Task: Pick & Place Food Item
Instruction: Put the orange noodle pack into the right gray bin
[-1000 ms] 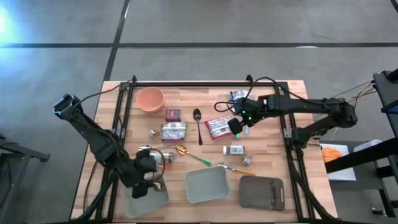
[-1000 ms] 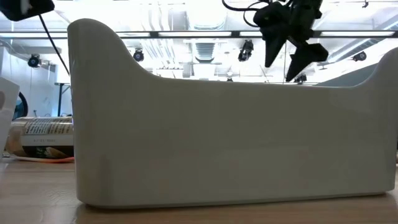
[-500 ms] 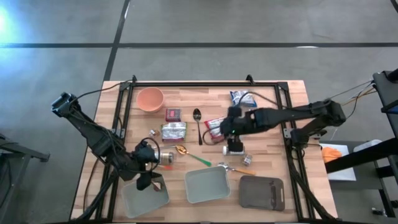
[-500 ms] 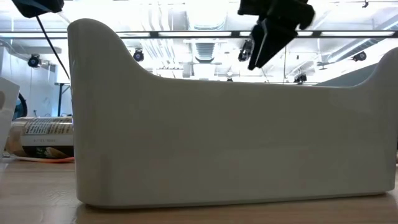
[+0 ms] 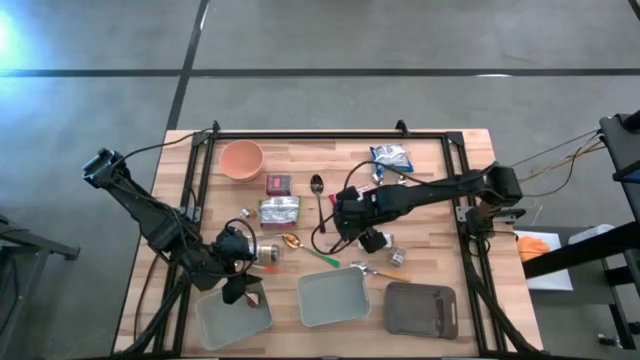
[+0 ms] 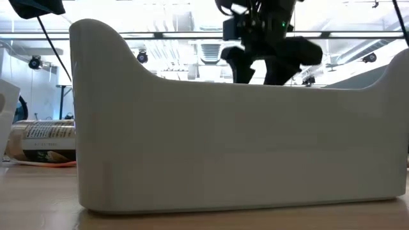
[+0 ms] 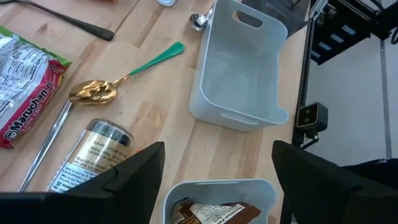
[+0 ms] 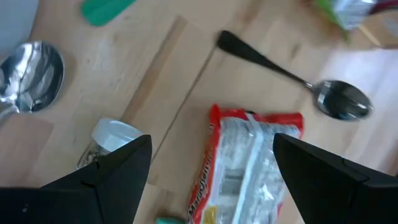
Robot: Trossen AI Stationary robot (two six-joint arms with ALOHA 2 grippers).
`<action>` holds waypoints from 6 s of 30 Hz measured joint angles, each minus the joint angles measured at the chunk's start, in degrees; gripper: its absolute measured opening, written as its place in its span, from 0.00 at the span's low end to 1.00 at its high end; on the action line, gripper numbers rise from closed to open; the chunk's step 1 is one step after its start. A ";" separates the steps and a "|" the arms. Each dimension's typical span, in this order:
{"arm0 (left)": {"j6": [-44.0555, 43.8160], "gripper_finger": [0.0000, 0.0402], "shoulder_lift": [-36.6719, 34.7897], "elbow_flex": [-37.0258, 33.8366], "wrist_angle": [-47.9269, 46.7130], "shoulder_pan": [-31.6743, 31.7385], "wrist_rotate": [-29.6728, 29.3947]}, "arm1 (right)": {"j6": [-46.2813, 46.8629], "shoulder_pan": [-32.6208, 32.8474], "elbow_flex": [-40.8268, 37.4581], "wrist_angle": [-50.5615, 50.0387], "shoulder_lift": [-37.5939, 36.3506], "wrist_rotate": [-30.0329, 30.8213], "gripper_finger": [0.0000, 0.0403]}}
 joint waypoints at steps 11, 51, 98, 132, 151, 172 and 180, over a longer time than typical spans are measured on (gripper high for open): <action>0.04 0.75 0.02 -0.30 0.16 0.11 -0.64 | -9.41 0.02 -0.09 5.35 3.60 -0.42 0.82; -1.10 0.75 0.04 -1.16 0.06 0.22 -0.39 | -24.04 -3.39 -0.42 9.38 12.46 2.99 0.50; -1.25 0.75 0.04 -1.16 0.02 0.22 -0.39 | -17.50 -5.27 -1.26 8.49 10.15 2.72 0.02; -0.85 0.75 0.02 -1.16 -1.71 0.28 -0.61 | 20.16 -4.44 -0.14 16.00 -14.10 -6.18 0.02; 0.63 0.75 0.02 -1.16 -1.70 0.27 -0.59 | 60.78 7.79 -0.20 25.89 -17.05 -10.63 0.02; 2.21 0.75 0.02 -1.16 -1.73 0.24 -0.59 | 67.25 18.04 -0.20 33.49 -7.12 -3.03 0.02; 2.19 0.75 0.02 -1.16 -1.75 0.24 0.12 | 61.80 20.27 -1.27 35.48 -4.98 7.87 0.02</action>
